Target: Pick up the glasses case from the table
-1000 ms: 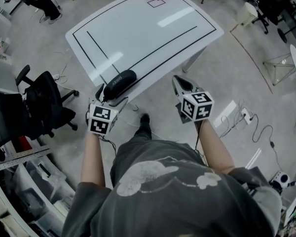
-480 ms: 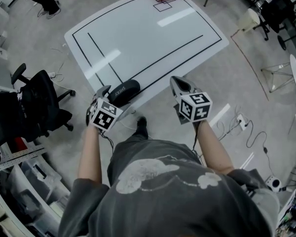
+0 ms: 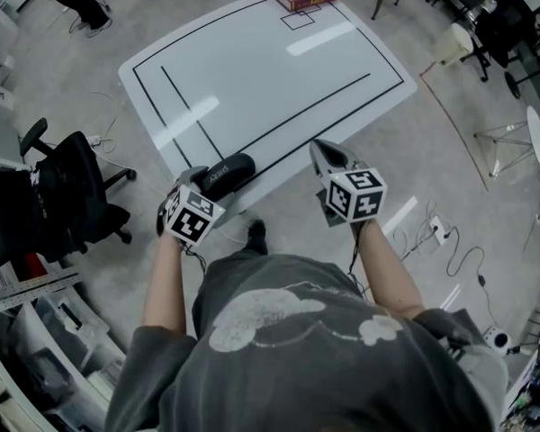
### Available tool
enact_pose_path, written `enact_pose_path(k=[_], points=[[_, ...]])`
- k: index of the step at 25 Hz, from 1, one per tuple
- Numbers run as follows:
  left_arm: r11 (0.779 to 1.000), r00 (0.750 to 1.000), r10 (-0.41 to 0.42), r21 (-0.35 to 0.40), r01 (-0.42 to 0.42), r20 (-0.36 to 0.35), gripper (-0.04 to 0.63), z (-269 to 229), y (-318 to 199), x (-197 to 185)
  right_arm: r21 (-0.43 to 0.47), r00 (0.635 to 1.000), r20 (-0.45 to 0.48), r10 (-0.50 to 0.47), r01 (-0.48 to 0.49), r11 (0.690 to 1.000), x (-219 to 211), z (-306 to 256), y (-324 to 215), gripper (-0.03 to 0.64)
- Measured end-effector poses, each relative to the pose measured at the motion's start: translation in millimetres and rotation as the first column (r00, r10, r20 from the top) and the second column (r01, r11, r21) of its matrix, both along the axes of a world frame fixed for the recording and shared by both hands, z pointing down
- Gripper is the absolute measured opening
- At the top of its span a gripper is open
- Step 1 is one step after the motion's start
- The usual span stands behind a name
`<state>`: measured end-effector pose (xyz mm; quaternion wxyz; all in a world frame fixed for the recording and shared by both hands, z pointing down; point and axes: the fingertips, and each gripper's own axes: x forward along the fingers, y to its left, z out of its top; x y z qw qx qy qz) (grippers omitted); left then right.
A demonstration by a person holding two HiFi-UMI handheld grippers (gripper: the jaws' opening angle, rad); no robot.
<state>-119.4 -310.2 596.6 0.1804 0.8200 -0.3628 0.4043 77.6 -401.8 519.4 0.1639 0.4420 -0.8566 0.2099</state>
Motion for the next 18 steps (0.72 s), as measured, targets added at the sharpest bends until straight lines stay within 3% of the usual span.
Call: enact_pose_path(k=[9, 18], points=[[0.994, 0.995, -0.087, 0.068, 0.090, -0.057, 0.318, -26.8, -2.2, -2.8, 0.015, 1.000, 0.024, 0.003, -0.004, 1.000, 5.6, -9.0, 10.6, 0.000], [0.964, 0.972, -0.163, 0.182, 0.194, -0.171, 0.316, -83.9, 8.8, 3.8, 0.054, 0.999, 0.051, 0.000, -0.003, 0.999, 15.3, -25.3, 40.9, 0.000]])
